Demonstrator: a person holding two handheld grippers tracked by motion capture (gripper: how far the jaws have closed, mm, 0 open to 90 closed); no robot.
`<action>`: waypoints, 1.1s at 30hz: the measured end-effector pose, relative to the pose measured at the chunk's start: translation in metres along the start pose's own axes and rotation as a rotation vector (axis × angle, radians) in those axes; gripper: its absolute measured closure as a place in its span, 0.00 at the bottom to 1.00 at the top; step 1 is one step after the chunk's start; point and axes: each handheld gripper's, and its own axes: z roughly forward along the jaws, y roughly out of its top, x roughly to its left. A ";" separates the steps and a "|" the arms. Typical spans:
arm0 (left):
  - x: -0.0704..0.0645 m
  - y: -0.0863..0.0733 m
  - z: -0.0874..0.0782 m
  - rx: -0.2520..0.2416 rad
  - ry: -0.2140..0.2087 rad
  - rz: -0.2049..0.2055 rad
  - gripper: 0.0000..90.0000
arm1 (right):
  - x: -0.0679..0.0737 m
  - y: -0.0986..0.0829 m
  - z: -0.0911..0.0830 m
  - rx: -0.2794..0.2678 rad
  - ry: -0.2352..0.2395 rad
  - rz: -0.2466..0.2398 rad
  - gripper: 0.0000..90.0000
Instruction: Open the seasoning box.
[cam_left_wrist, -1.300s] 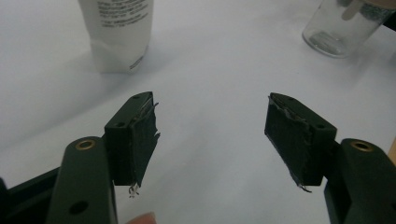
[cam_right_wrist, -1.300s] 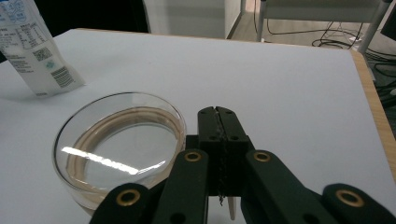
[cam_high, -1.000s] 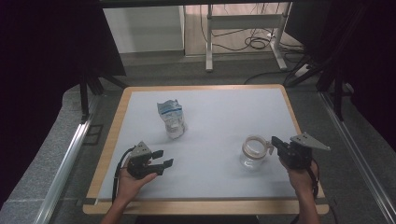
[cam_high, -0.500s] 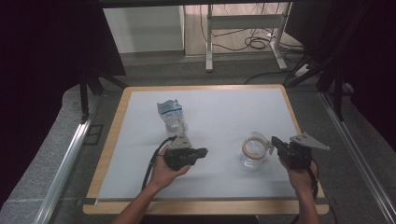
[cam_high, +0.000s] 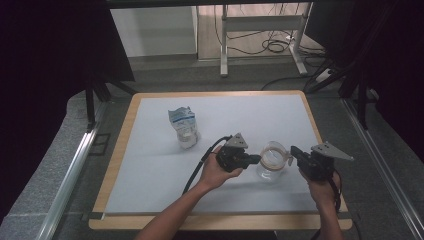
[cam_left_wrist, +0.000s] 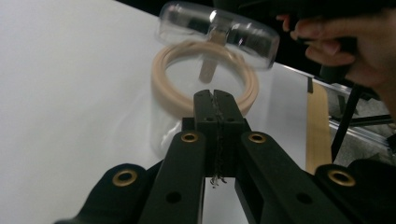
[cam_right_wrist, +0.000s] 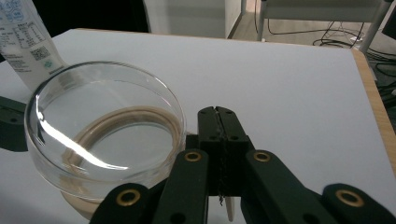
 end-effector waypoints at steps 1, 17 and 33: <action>-0.002 0.006 0.004 0.006 -0.002 0.012 1.00 | 0.000 0.000 0.000 0.000 0.000 0.001 1.00; -0.001 0.019 0.013 0.009 -0.025 0.013 1.00 | 0.000 -0.011 -0.015 -0.023 -0.013 0.032 1.00; -0.001 0.030 0.018 0.007 -0.021 0.007 1.00 | -0.017 -0.055 -0.024 0.035 -0.023 0.097 0.68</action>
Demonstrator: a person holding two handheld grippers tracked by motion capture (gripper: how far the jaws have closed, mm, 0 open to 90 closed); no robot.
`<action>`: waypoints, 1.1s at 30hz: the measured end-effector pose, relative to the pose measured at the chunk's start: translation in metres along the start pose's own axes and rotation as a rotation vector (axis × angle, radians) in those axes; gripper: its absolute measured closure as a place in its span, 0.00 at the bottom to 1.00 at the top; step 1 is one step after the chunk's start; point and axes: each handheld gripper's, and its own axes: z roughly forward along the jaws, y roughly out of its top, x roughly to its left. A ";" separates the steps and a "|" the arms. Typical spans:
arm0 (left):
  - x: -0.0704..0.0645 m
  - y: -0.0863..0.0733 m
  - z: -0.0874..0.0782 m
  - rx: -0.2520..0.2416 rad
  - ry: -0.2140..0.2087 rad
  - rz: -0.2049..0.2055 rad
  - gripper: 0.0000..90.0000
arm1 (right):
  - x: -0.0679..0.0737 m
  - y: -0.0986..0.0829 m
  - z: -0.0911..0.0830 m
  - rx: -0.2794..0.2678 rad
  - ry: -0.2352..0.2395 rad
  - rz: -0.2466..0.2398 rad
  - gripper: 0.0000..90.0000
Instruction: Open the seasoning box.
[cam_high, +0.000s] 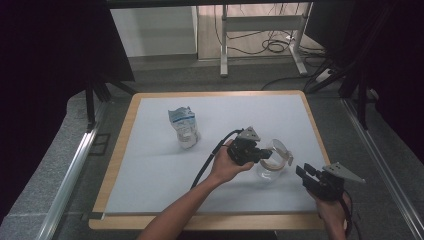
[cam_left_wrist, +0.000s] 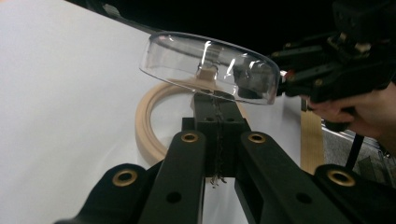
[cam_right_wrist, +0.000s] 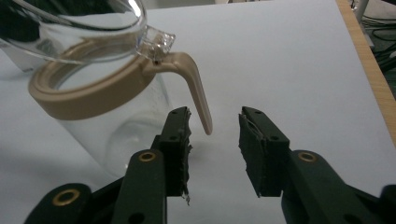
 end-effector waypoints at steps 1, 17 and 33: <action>0.000 0.002 0.001 0.001 0.002 0.000 1.00 | 0.000 0.000 0.000 0.000 -0.001 0.004 0.66; -0.005 0.041 0.036 0.032 0.004 0.008 1.00 | -0.009 -0.006 0.000 0.019 -0.022 0.011 0.64; -0.005 0.042 0.035 0.031 -0.004 0.011 1.00 | -0.008 -0.008 -0.004 0.024 0.006 -0.006 0.64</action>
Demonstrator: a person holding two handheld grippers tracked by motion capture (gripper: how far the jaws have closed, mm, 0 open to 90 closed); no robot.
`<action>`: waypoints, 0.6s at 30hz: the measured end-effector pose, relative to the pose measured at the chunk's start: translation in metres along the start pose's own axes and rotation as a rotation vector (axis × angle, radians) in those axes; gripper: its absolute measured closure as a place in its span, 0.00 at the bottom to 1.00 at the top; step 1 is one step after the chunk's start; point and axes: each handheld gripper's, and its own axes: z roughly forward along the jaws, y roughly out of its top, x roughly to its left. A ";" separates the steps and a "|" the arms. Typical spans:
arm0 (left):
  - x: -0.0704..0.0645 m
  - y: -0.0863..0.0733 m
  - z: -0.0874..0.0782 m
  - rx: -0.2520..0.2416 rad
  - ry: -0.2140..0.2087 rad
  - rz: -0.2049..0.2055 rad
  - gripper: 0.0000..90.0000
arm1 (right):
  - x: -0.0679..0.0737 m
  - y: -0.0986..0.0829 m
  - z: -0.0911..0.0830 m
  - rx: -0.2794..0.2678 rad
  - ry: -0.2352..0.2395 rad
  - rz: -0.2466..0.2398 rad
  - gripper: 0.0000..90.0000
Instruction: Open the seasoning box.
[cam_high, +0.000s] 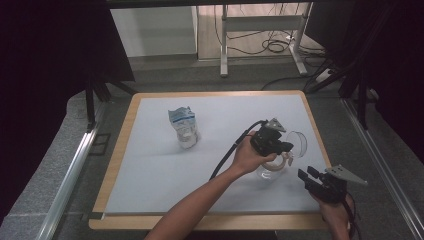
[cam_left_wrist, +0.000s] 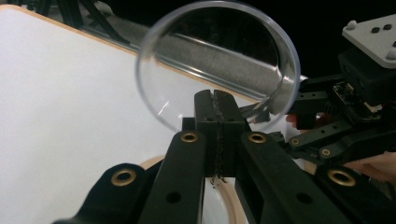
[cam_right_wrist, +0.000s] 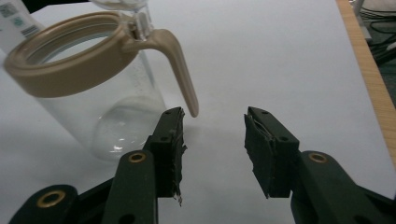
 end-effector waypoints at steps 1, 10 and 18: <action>0.002 -0.007 -0.011 -0.018 0.008 -0.007 1.00 | 0.002 -0.001 -0.001 -0.011 0.022 0.000 0.62; 0.017 -0.053 -0.076 -0.113 0.032 -0.067 0.83 | 0.035 0.001 -0.007 -0.044 0.119 -0.080 0.52; 0.018 -0.089 -0.114 -0.138 0.113 -0.071 0.48 | 0.064 0.012 -0.018 -0.073 0.160 -0.147 0.45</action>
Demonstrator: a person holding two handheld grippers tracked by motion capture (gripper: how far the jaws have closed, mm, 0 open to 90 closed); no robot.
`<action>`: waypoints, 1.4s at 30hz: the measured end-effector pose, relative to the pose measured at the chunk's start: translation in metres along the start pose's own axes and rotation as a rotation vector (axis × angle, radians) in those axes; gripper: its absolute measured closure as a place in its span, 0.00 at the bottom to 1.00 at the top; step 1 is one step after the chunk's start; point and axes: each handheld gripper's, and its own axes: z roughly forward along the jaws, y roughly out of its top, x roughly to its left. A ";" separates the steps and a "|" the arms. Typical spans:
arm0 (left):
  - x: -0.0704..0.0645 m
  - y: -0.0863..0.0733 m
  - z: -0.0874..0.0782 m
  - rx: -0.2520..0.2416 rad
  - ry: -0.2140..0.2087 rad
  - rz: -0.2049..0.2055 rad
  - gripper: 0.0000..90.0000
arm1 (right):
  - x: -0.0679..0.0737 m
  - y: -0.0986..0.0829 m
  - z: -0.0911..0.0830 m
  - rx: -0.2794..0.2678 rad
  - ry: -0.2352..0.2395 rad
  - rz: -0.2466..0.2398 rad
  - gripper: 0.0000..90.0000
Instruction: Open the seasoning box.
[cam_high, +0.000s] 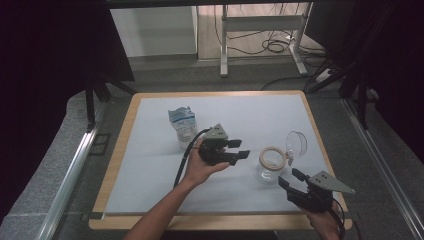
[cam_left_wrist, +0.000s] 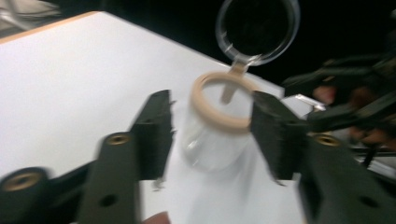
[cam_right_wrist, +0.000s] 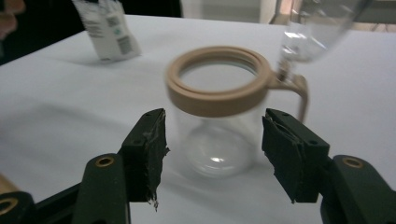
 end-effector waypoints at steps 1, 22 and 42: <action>0.004 -0.009 -0.009 0.001 0.012 -0.014 0.40 | 0.006 0.004 -0.001 -0.006 0.015 -0.013 0.44; 0.025 -0.080 -0.072 0.029 0.142 -0.082 0.23 | 0.045 0.034 0.036 -0.028 0.146 -0.079 0.44; 0.045 -0.094 -0.113 -0.006 0.286 -0.144 0.26 | 0.059 0.070 0.079 -0.057 0.184 -0.086 0.44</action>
